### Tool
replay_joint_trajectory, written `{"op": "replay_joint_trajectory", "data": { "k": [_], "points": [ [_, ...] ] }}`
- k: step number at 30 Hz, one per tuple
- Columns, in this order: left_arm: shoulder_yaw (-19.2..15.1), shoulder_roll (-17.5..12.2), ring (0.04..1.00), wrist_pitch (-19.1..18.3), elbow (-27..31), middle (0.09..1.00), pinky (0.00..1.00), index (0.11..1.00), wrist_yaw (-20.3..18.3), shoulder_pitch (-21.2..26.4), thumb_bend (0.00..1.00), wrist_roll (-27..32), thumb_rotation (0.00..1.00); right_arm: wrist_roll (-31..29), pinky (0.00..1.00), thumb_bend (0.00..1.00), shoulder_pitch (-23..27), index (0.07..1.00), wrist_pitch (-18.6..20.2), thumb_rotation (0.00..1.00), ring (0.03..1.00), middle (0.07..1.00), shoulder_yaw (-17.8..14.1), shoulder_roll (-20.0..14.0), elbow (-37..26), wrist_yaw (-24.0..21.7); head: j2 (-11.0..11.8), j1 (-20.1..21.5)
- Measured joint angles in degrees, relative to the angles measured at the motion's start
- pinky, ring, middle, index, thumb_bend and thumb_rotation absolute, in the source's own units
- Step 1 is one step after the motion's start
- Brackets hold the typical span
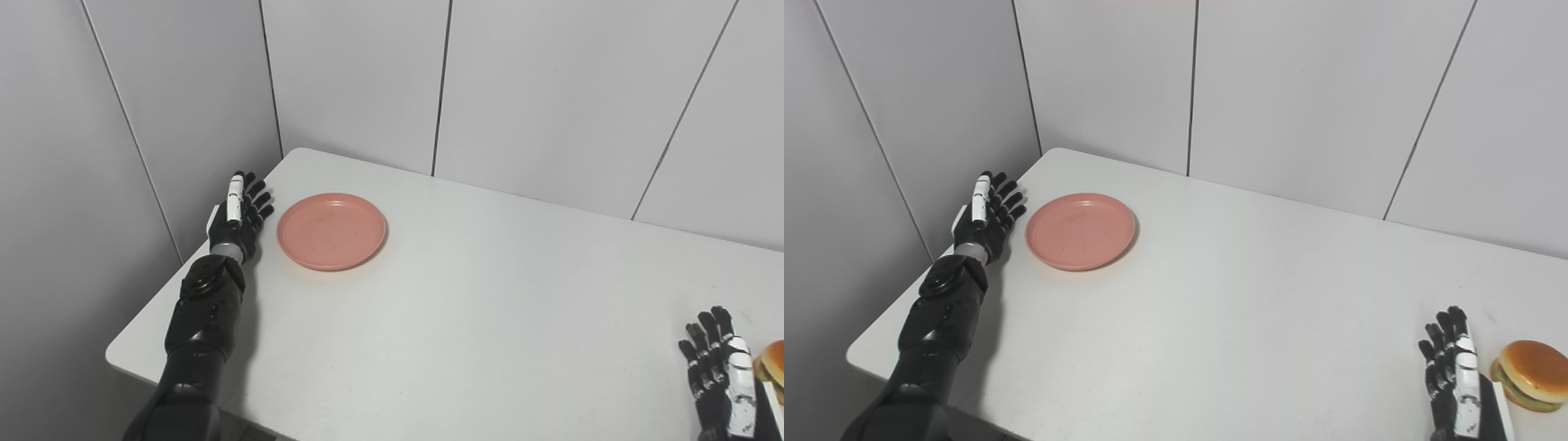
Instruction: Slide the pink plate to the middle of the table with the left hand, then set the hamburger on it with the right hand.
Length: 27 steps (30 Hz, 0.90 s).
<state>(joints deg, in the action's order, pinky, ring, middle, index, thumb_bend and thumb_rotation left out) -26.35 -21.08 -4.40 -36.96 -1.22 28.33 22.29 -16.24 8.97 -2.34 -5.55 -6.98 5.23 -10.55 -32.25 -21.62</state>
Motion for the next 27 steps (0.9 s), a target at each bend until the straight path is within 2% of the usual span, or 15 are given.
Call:
{"op": "replay_joint_trajectory", "data": {
  "k": [11, 18, 27],
  "points": [
    [0.55, 0.87, 0.894, 0.56, -0.15, 0.901, 0.91, 0.896, 0.39, -0.01, 0.37, 0.1, 1.0, 0.96, 1.0, 0.19, -0.16, 1.0, 0.0, 1.0, 1.0, 1.0, 0.13, -0.02, -0.2, 0.02, -0.26, 0.35],
    [2.5, 3.49, 0.913, 0.93, 1.18, 0.916, 0.92, 0.912, -0.11, -0.06, 0.37, 0.12, 1.0, 1.08, 1.0, 0.2, -0.18, 1.0, 0.0, 1.0, 1.0, 1.0, 0.32, -0.01, -0.32, 0.02, -0.62, 0.7],
    [4.43, 4.55, 0.907, 0.89, 2.38, 0.909, 0.93, 0.907, -0.6, -0.52, 0.36, 0.06, 1.0, 1.05, 1.0, 0.21, -0.5, 1.0, 0.43, 1.0, 1.0, 1.0, 0.31, -0.03, -0.69, 0.02, -1.06, 1.41]
  ]
}}
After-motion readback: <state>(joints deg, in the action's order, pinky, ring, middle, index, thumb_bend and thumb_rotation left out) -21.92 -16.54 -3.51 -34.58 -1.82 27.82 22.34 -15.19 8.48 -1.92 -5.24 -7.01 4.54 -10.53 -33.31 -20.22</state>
